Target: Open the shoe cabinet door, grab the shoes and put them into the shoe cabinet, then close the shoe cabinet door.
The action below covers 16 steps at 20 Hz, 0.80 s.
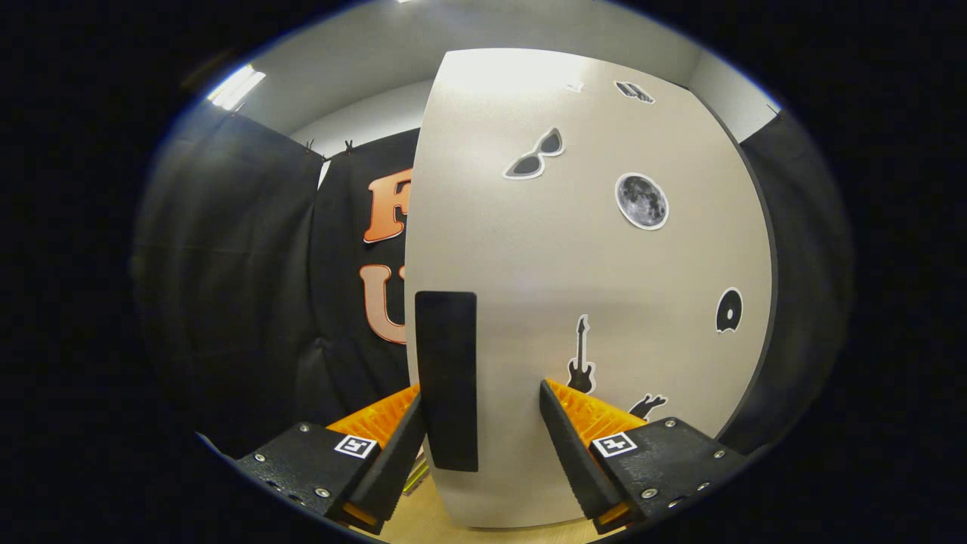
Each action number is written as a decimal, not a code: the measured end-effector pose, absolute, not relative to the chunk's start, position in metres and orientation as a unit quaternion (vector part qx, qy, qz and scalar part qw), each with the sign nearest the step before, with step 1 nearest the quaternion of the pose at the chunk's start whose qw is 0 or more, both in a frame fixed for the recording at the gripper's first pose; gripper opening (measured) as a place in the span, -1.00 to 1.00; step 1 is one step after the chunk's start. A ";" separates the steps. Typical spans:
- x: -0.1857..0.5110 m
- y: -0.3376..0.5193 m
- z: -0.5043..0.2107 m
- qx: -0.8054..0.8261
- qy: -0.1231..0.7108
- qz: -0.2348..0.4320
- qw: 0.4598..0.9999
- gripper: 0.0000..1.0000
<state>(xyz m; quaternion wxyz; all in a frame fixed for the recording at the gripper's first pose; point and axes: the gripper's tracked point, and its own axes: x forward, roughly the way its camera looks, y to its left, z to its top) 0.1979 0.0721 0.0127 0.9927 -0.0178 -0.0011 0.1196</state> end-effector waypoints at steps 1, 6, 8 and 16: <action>0.199 0.072 0.013 -0.021 -0.002 0.116 0.993 0.77; 0.195 0.078 0.018 -0.030 -0.005 0.110 0.993 0.78; 0.186 0.077 0.025 -0.035 -0.013 0.106 0.994 0.78; 0.113 0.050 0.043 -0.048 -0.013 0.077 0.996 0.78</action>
